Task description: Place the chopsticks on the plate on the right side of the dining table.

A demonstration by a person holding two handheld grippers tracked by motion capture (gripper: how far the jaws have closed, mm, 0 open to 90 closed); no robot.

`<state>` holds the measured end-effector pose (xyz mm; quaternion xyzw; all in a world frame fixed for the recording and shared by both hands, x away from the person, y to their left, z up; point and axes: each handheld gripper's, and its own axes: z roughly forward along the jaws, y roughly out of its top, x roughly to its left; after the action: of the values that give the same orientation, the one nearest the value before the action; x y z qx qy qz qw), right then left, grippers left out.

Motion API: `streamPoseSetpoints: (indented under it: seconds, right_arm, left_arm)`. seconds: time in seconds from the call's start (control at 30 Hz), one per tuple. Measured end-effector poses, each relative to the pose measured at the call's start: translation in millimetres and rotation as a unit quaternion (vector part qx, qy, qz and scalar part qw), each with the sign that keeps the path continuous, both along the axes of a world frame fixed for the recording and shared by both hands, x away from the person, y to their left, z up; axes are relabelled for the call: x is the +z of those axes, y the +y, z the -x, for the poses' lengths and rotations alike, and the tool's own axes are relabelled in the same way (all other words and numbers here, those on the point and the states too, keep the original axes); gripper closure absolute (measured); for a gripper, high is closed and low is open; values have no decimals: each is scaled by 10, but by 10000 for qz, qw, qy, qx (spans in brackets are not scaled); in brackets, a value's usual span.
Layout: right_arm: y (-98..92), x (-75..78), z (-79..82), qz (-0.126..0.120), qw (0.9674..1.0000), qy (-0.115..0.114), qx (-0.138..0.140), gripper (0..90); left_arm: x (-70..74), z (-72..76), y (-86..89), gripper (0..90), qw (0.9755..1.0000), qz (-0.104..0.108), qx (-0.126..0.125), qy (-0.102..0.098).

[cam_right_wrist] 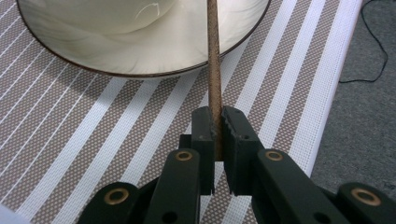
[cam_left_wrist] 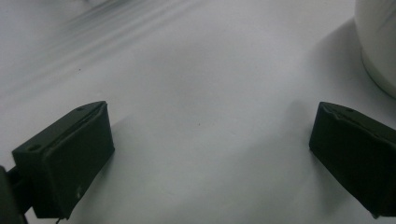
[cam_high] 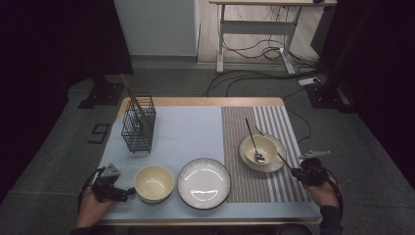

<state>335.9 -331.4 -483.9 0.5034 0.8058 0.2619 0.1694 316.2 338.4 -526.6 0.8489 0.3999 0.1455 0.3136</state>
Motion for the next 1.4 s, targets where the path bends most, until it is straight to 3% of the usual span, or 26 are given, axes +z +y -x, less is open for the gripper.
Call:
streamPoseSetpoints:
  seconds: [0.7, 0.9, 1.03, 1.13, 1.4]
  right_arm:
    - [-16, 13, 80, -26, 9998, 66, 192, 830]
    - [-38, 39, 92, -30, 9999, -29, 114, 695]
    - [-34, 58, 115, -2, 9999, -117, 13, 515]
    - [-44, 58, 136, -35, 9996, -119, -253, 384]
    - [-39, 74, 223, -140, 9958, -303, -848, 317]
  left_arm:
    - [0, 0, 0, 0, 10000, -3, 1, 1]
    - [1, 0, 0, 0, 10000, -4, 0, 1]
    - [0, 1, 0, 0, 10000, -2, 1, 0]
    - [1, 1, 0, 0, 10000, -3, 1, 0]
    - [1, 0, 0, 0, 10000, -3, 1, 1]
